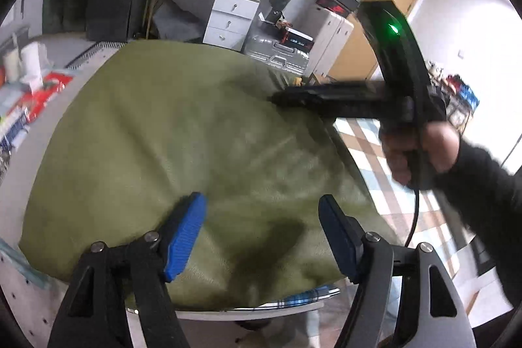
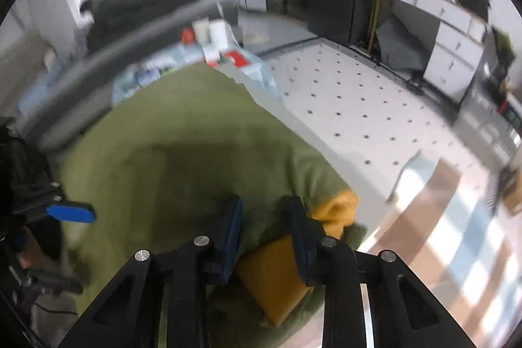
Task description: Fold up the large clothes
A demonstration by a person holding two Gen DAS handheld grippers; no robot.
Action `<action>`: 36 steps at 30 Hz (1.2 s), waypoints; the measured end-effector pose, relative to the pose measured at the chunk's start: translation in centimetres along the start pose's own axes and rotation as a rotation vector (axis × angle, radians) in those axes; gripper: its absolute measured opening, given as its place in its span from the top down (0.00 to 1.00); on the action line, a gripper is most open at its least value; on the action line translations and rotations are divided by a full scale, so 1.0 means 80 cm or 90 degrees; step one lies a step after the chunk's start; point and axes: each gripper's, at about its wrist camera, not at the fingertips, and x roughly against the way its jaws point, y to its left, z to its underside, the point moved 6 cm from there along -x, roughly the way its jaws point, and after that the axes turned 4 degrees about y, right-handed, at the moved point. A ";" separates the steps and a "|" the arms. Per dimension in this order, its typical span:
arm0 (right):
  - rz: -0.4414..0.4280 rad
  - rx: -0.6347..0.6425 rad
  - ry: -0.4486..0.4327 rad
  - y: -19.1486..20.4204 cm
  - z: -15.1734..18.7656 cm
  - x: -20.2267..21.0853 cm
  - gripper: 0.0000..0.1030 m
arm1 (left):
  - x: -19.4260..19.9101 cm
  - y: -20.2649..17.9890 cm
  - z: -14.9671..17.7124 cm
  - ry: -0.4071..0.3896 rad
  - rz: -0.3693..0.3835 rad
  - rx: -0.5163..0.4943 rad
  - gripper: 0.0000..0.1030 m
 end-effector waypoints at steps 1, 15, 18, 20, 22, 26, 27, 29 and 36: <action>-0.002 0.000 -0.016 0.001 0.009 0.001 0.74 | -0.005 0.003 -0.004 0.005 0.000 0.004 0.35; -0.025 0.118 0.045 0.079 0.082 0.064 0.78 | -0.011 -0.004 -0.028 -0.013 -0.089 -0.034 0.34; -0.049 0.082 0.022 0.077 0.111 0.051 0.78 | -0.008 -0.006 -0.023 -0.001 -0.083 -0.035 0.34; -0.079 0.048 0.009 0.072 0.114 0.058 0.78 | -0.001 -0.006 -0.018 -0.003 -0.084 -0.039 0.34; -0.099 0.032 -0.019 0.066 0.113 0.077 0.78 | 0.007 -0.009 -0.017 -0.007 -0.087 -0.041 0.34; -0.173 0.031 -0.084 0.072 0.124 0.113 0.77 | 0.009 -0.011 -0.014 -0.012 -0.094 -0.039 0.34; -0.188 0.033 -0.084 0.074 0.130 0.113 0.77 | 0.008 -0.012 -0.013 -0.012 -0.097 -0.042 0.34; -0.198 0.025 -0.075 0.073 0.146 0.101 0.77 | 0.008 -0.012 -0.011 -0.014 -0.105 -0.044 0.34; -0.213 -0.049 -0.056 0.051 0.158 0.070 0.81 | 0.025 -0.012 -0.020 0.021 -0.113 -0.041 0.33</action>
